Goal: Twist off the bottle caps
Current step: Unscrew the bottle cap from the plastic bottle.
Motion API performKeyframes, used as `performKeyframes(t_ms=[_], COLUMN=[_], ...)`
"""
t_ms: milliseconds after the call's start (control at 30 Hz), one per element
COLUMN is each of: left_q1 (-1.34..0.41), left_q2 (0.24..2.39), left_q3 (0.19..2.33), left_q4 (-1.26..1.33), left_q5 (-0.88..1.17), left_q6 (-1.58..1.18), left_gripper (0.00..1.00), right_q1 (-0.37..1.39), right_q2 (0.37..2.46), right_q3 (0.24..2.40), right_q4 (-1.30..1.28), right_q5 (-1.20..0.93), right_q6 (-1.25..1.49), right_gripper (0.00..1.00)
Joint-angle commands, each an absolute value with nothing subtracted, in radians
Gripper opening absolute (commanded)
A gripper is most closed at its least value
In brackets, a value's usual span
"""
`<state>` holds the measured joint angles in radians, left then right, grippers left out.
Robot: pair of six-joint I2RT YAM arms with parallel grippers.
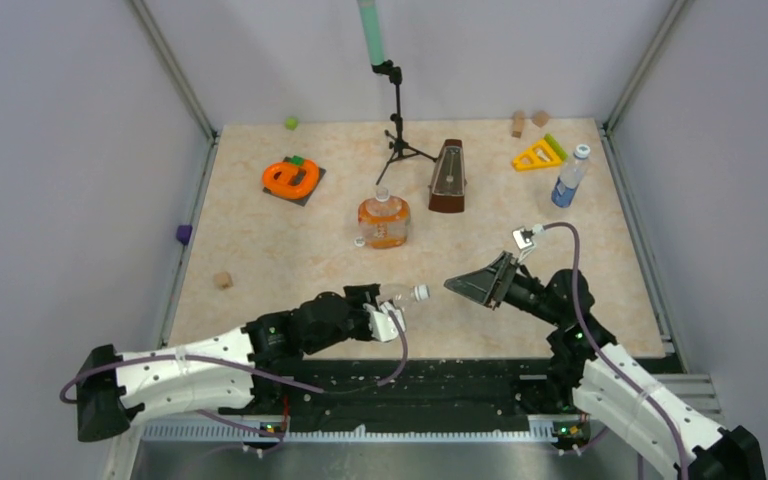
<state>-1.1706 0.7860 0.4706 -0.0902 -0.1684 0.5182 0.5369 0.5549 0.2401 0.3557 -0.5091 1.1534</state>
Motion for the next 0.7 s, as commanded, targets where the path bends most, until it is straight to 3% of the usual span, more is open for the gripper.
performKeyframes(t_ms=[0, 533, 667], left_q1=[-1.193, -1.203, -1.202], left_q2=[0.806, 0.933, 0.938], left_q3=[0.464, 0.462, 0.462], left_q4=[-0.010, 0.118, 0.127], left_q5=[-0.254, -0.282, -0.252], left_q6=[0.570, 0.562, 0.564], left_gripper=[0.00, 0.00, 0.00], right_q1=[0.551, 0.551, 0.551], right_q2=[0.623, 0.819, 0.861], right_q3=[0.261, 0.208, 0.181], right_q4=[0.373, 0.614, 0.708], right_q5=[-0.557, -0.595, -0.609], right_q6=[1.107, 1.135, 1.164], right_gripper=[0.59, 0.58, 0.52])
